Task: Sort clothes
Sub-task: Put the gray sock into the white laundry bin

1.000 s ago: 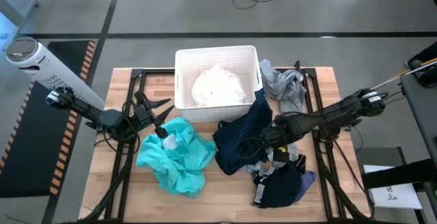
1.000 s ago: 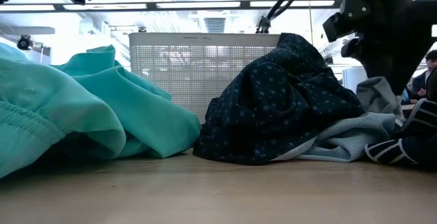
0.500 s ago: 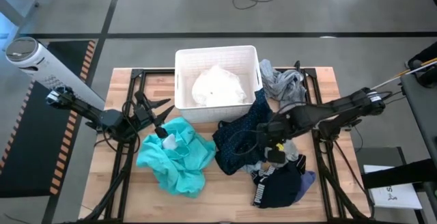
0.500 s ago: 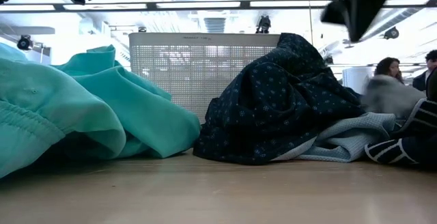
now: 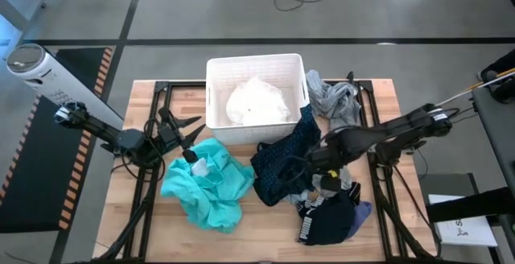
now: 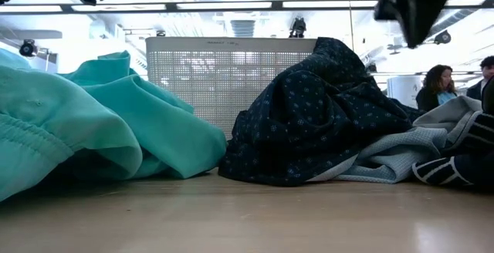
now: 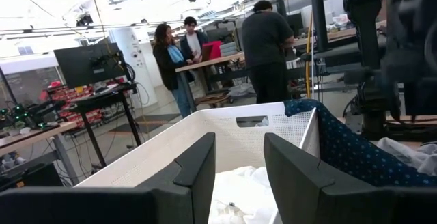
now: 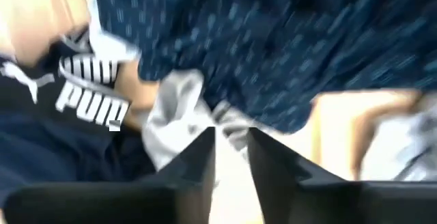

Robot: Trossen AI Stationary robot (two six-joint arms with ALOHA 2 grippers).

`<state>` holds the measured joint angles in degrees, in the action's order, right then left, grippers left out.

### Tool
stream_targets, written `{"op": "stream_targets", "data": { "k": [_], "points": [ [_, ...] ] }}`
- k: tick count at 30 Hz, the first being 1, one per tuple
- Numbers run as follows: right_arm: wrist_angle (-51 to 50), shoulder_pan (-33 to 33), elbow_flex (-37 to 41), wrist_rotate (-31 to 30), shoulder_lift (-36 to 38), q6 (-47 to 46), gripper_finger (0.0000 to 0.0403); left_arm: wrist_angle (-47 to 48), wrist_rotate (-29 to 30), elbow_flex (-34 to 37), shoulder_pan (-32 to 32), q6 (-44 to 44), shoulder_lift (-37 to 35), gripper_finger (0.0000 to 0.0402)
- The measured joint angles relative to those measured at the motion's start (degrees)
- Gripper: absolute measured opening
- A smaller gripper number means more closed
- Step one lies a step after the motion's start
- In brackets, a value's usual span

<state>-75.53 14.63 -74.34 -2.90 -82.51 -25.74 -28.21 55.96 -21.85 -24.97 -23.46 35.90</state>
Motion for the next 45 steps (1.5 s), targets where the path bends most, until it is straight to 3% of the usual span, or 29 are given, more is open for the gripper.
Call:
{"op": "stream_targets", "data": {
  "k": [11,19,24,30,31,37,45],
  "points": [
    [12.23,0.35,14.18,11.56,-3.22,-4.34,0.023,0.2,0.0,0.0,0.0,-0.02,0.0,0.0114],
    [17.15,0.35,20.86,13.89,-5.15,-2.99,0.0265,0.37,0.0,0.0,0.02,-0.02,0.0,0.0114],
    [17.07,0.38,20.55,14.96,-6.66,-2.07,0.0202,0.31,0.0,0.0,0.02,0.0,0.0,0.0114],
    [15.27,1.14,13.56,14.99,-6.7,0.85,0.003,0.38,0.0,0.0,0.04,-0.02,-0.07,0.0114],
    [14.16,1.14,11.47,14.95,-6.7,0.85,0.0016,0.39,0.0,0.0,0.04,-0.02,-0.05,0.0114],
    [8.1,1.28,-4.1,13.13,-6.79,1.81,0.0004,0.32,0.0,0.0,0.04,-0.02,-0.04,0.0114],
    [4.55,1.11,-24.24,-3.41,-6.99,5.93,0.0001,0.34,0.0,0.0,0.05,-0.04,-0.07,0.0114]
  ]
}}
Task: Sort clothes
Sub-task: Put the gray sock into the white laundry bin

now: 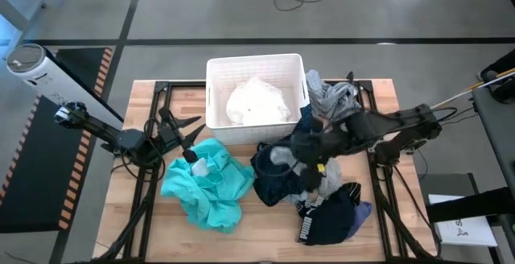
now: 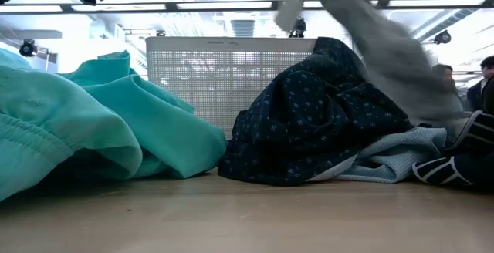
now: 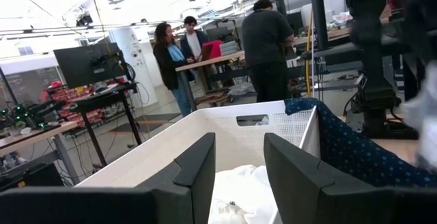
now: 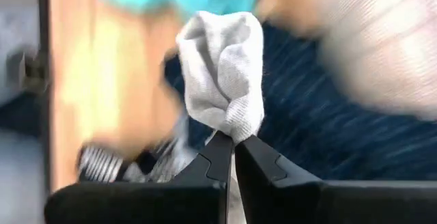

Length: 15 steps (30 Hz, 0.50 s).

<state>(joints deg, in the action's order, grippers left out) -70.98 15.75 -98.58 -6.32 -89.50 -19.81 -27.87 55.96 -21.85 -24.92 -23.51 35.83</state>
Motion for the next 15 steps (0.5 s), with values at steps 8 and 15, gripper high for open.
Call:
{"op": "stream_targets", "data": {
  "k": [8,15],
  "points": [
    [3.24,-0.73,-17.94,-31.85,-3.89,11.03,0.0,-0.04,0.0,0.0,0.01,0.0,-0.03,0.0114],
    [19.7,-5.92,-28.36,-45.78,-8.56,31.43,0.0,-0.03,0.0,0.0,0.01,-0.22,0.02,0.0114]
  ]
}}
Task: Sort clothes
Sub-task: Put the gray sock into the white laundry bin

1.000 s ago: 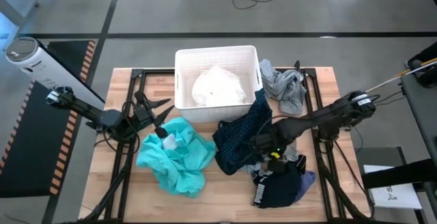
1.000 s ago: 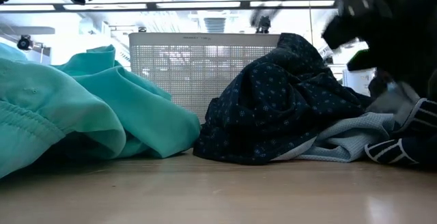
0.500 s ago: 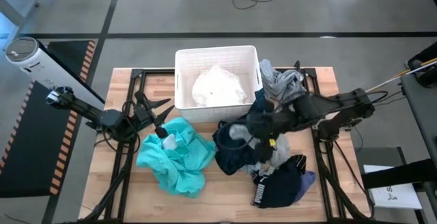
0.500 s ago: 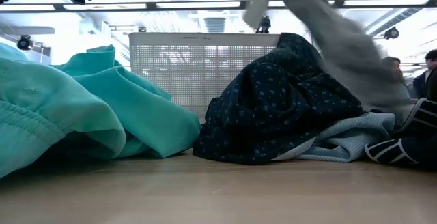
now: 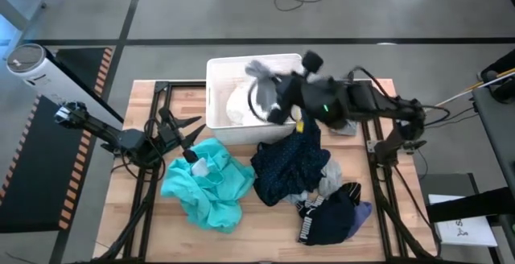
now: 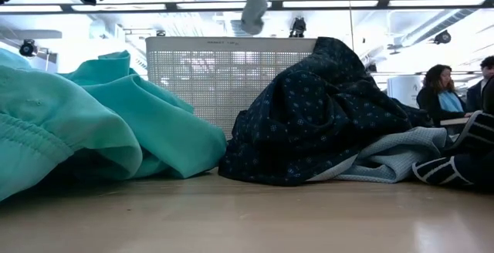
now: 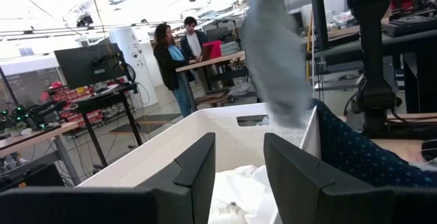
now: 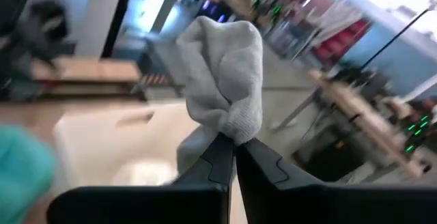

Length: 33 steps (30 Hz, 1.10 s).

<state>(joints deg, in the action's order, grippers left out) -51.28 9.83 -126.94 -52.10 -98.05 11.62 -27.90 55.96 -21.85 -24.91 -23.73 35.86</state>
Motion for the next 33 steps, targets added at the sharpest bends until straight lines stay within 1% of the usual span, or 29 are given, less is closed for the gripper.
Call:
{"op": "stream_targets", "data": {
  "k": [3,5,11,16,18,21,23,26,30,33],
  "points": [
    [4.51,-4.43,-3.04,3.35,-2.23,6.08,0.0,0.01,0.0,0.0,0.0,0.0,0.0,0.0114],
    [4.39,-8.08,-4.67,7.1,-3.92,6.56,0.0,0.0,0.0,0.0,0.0,-0.02,-0.02,0.0114],
    [0.9,-18.57,-5.55,18.44,-8.7,2.52,0.0,0.02,0.0,0.0,0.0,-0.22,0.0,0.0114],
    [-4.92,-24.63,-5.32,28.07,-13.02,-2.99,0.0,0.02,0.0,0.0,0.0,-0.49,0.0,0.0114],
    [-8.48,-26.32,-5.29,30.01,-15.24,-5.31,0.0,0.02,0.0,0.0,0.0,-0.79,0.0,0.0114],
    [-13.6,-27.96,-5.57,30.12,-18.6,-6.53,0.0004,0.02,0.0,0.0,0.0,-0.83,0.0,0.0114],
    [-16.21,-28.41,-5.57,30.08,-20.45,-5.82,0.0017,0.01,0.0,0.0,0.0,-0.83,0.0,0.0114],
    [-17.76,-28.18,-5.57,30.14,-22.16,-3.86,0.005,0.02,0.0,0.0,0.0,-0.83,0.0,0.0114],
    [-17.89,-26.97,-6.33,30.11,-22.5,-1.79,0.0112,0.02,0.0,0.0,0.0,-0.85,0.0,0.0114],
    [-17.84,-26.54,-8.11,30.12,-22.48,-2.69,0.016,0.02,0.0,0.0,0.0,-1.05,0.0,0.0114]
  ]
}}
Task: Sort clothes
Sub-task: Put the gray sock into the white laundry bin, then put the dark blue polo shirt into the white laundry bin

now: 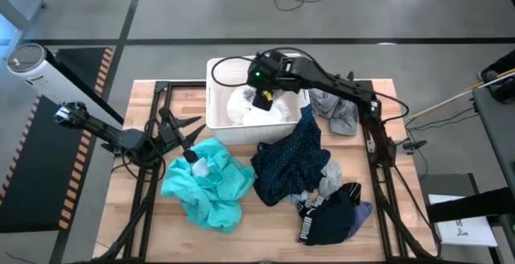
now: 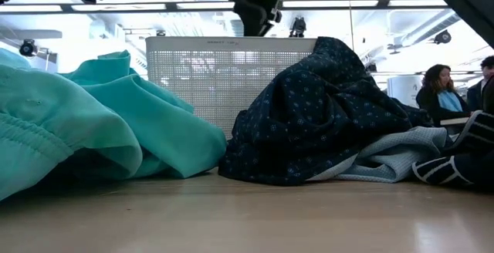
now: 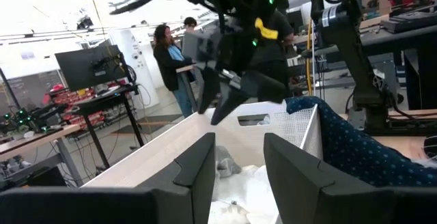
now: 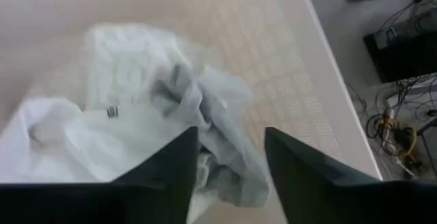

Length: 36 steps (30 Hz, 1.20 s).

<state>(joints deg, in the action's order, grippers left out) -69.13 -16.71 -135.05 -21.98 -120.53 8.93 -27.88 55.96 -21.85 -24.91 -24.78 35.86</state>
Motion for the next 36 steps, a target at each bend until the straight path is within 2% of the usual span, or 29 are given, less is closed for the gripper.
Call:
{"op": "stream_targets", "data": {
  "k": [4,8,17,23,26,29,36],
  "points": [
    [-0.49,0.66,0.19,-0.05,2.29,-0.59,0.0216,-0.01,0.01,0.0,0.0,-0.05,0.0,0.0114],
    [-4.03,2.41,0.01,3.31,5.19,-1.53,0.0246,-0.04,0.0,0.0,0.0,-0.06,0.0,0.0114],
    [-13.36,11.37,0.01,6.41,7.91,-2.35,0.0236,0.0,0.02,0.0,0.0,-0.04,-0.02,0.0114],
    [-16.16,18.34,1.31,16.01,7.08,-8.46,0.0239,0.0,0.02,0.0,0.0,-0.04,-0.02,0.0114],
    [-13.22,21.95,4.1,18.92,7.1,-10.1,0.0246,-0.01,0.01,0.0,0.0,-0.04,-0.02,0.0114],
    [-12.55,24.75,7.52,19.26,7.02,-11.61,0.0254,-0.02,0.02,0.0,0.0,-0.04,0.0,0.0114],
    [-8.35,26.21,19.68,19.14,6.21,-14.85,0.027,0.0,0.0,0.0,0.0,0.16,0.04,0.0114]
  ]
}}
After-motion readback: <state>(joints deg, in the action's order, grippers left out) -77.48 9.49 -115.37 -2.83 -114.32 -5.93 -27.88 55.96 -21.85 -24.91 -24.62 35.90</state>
